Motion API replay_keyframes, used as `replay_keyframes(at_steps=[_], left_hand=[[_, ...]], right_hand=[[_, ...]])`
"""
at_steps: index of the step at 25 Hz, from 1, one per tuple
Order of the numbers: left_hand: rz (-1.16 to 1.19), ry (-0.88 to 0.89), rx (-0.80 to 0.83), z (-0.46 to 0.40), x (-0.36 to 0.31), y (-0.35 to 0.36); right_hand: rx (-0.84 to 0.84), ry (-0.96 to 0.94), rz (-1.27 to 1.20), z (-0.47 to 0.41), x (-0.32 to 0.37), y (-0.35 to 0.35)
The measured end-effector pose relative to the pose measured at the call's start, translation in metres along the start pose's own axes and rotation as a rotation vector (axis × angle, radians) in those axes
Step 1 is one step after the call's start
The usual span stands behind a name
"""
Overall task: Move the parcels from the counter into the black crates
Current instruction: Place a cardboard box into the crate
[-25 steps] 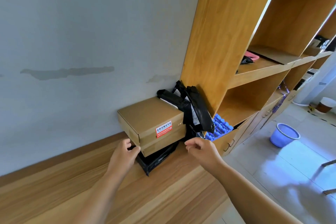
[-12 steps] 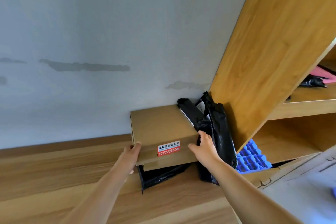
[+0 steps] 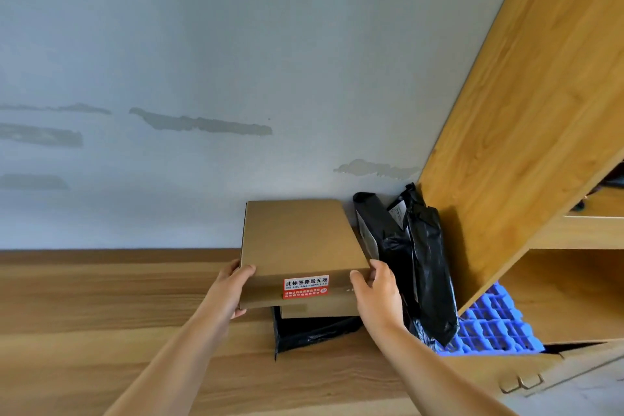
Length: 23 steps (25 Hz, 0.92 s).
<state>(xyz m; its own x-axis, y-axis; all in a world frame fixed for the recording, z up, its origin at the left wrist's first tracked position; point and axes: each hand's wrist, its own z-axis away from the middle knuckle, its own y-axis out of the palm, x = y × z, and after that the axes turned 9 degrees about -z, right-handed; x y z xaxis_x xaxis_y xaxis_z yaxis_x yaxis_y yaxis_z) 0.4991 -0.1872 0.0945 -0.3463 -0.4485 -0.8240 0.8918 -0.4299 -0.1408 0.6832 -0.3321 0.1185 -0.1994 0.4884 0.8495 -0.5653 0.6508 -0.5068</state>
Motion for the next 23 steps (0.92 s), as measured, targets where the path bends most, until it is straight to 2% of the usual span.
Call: replay_keyframes(at_steps=[9,14,19,23], left_hand=[[0.031,0.381,-0.005,0.048,-0.041,-0.094],[0.038,0.565,-0.001,0.069,-0.064,-0.129],[-0.016,0.693,0.048,0.084,-0.082,-0.148],[-0.145,0.774,-0.064,0.081,-0.100,-0.164]], right_hand=[[-0.004,-0.170,-0.283,0.023,0.082,0.018],[0.115,-0.177,-0.398,0.024,0.128,0.019],[0.157,-0.201,-0.488,0.029,0.159,0.011],[0.159,-0.200,-0.546,0.028,0.178,0.010]])
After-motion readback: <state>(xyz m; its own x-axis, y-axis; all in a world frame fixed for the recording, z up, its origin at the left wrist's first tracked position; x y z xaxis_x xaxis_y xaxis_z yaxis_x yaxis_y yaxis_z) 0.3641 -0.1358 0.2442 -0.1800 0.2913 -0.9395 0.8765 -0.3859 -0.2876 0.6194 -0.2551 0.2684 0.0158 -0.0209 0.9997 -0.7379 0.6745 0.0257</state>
